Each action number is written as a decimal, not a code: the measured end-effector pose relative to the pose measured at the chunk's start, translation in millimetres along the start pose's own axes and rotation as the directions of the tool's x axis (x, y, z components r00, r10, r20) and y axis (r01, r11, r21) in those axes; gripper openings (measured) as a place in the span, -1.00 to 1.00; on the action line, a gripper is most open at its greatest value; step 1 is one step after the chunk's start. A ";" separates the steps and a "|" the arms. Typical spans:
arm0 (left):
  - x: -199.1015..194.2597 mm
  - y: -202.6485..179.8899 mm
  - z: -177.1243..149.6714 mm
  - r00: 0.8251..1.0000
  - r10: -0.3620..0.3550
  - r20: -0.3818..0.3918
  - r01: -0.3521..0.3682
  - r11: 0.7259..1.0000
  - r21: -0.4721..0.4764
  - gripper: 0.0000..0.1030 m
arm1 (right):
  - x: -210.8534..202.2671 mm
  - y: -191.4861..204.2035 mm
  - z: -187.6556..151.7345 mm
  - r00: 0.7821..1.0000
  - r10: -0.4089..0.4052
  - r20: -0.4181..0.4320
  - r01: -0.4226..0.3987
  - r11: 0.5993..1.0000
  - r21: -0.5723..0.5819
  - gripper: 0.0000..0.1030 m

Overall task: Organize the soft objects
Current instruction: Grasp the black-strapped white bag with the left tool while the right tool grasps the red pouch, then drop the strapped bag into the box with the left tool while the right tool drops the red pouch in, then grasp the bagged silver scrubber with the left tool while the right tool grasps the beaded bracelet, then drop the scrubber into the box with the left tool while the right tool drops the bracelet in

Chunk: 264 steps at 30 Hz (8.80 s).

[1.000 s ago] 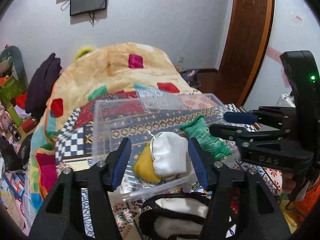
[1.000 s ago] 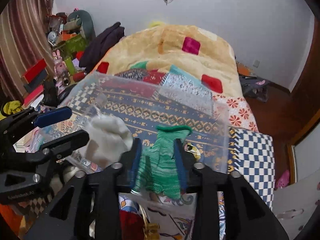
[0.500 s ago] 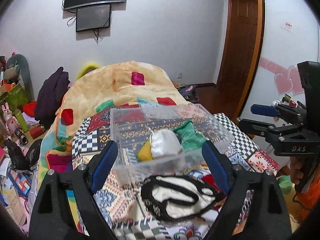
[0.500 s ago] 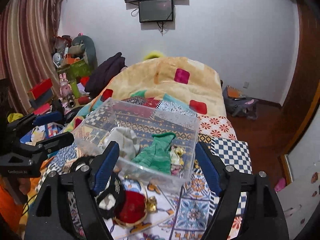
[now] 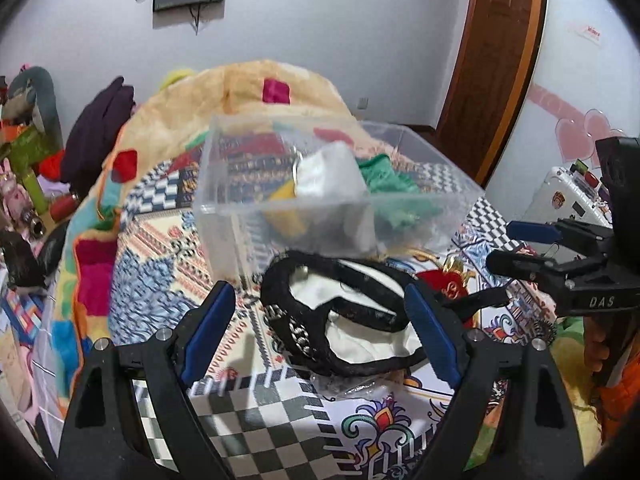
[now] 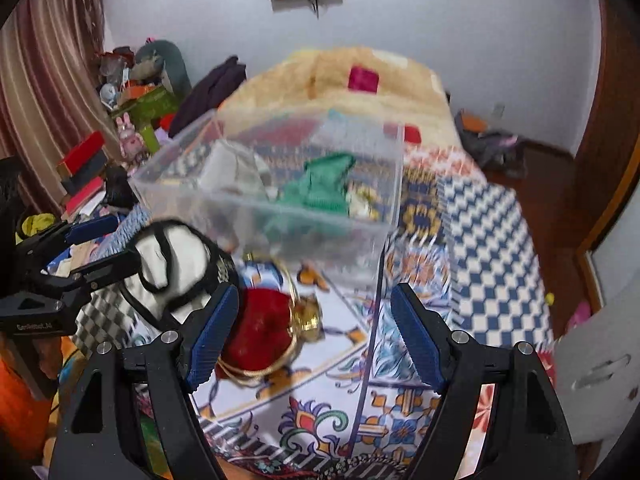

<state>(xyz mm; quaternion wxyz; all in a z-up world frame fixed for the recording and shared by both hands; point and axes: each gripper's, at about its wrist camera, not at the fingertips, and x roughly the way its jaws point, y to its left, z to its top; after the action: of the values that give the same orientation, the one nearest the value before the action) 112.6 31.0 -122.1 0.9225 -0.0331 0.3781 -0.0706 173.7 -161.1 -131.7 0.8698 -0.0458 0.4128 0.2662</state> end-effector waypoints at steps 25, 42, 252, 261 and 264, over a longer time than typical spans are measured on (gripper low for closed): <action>-3.3 -2.1 -11.9 0.999 -0.024 0.032 0.024 1.000 0.007 -0.63 | 28.8 18.9 -16.6 0.998 0.020 -0.065 -0.023 0.999 -0.044 -0.60; -48.8 -10.4 22.5 0.983 -0.052 0.178 0.047 0.998 0.035 -0.68 | -32.1 12.5 5.1 0.993 0.025 0.118 -0.022 0.999 -0.030 -0.63; 35.5 17.1 85.6 0.993 0.011 0.115 -0.009 1.000 -0.020 -0.59 | 34.5 23.0 89.1 0.992 -0.011 0.128 0.015 0.999 -0.029 -0.86; 54.3 17.3 83.1 0.996 0.041 0.075 -0.040 0.999 -0.009 -0.49 | 46.9 19.2 82.5 0.997 -0.039 0.066 0.043 0.998 -0.052 -0.74; 54.9 19.1 82.5 0.997 0.044 0.063 -0.043 0.999 -0.016 -0.16 | 44.7 18.9 81.2 0.997 -0.043 0.065 0.047 0.997 -0.053 -0.15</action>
<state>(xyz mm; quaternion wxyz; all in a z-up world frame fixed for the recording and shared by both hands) 211.2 41.9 -103.5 0.9351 -0.0340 0.3497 -0.0465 243.7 -101.6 -109.0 0.8867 -0.0703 0.3763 0.2590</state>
